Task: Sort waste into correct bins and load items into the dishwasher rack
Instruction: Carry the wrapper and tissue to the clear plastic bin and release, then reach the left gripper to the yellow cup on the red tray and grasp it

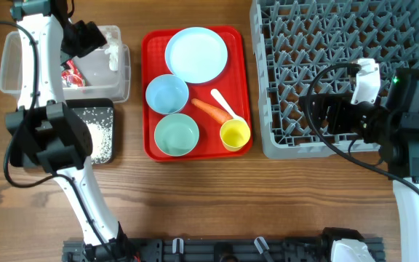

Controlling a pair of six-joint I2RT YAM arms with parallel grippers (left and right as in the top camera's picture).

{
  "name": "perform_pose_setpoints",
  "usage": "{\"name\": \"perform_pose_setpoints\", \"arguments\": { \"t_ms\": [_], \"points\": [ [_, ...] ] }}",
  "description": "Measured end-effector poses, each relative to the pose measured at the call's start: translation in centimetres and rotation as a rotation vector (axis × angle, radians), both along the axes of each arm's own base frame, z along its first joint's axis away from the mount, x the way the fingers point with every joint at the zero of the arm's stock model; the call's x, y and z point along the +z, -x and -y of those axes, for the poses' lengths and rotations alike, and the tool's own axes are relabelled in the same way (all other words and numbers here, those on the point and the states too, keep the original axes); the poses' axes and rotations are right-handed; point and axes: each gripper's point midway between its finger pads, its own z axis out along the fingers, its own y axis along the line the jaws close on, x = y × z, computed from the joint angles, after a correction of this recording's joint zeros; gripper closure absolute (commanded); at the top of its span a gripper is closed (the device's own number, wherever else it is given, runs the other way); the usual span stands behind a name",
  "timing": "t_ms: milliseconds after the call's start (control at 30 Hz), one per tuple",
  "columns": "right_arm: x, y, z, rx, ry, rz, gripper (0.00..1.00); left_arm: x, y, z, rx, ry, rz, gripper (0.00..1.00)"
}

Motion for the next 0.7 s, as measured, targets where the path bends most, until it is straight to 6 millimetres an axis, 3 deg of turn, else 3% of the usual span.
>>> {"name": "perform_pose_setpoints", "arguments": {
  "t_ms": [100,233,333,400,533,700],
  "points": [
    [0.1,-0.2,0.0,0.0,0.001,0.009,0.0,2.7,0.3,0.2,-0.003,-0.009,0.051,0.0],
    [0.1,-0.1,0.0,0.0,0.001,0.009,0.0,10.5,1.9,1.4,-0.023,-0.033,0.2,0.0],
    [0.1,-0.2,0.0,0.0,0.001,0.009,0.01,15.8,4.7,3.6,-0.066,-0.015,0.28,0.01],
    [0.1,-0.2,0.0,0.0,0.001,0.009,0.0,17.5,6.7,5.4,-0.111,0.01,0.284,0.02],
    [0.1,-0.2,0.0,0.0,0.001,0.01,0.0,16.8,10.2,9.6,-0.224,0.059,0.158,0.05],
    [0.0,0.0,0.0,0.0,0.0,0.0,0.02,15.0,11.7,16.1,-0.404,0.116,0.071,0.06]
  ]
}}
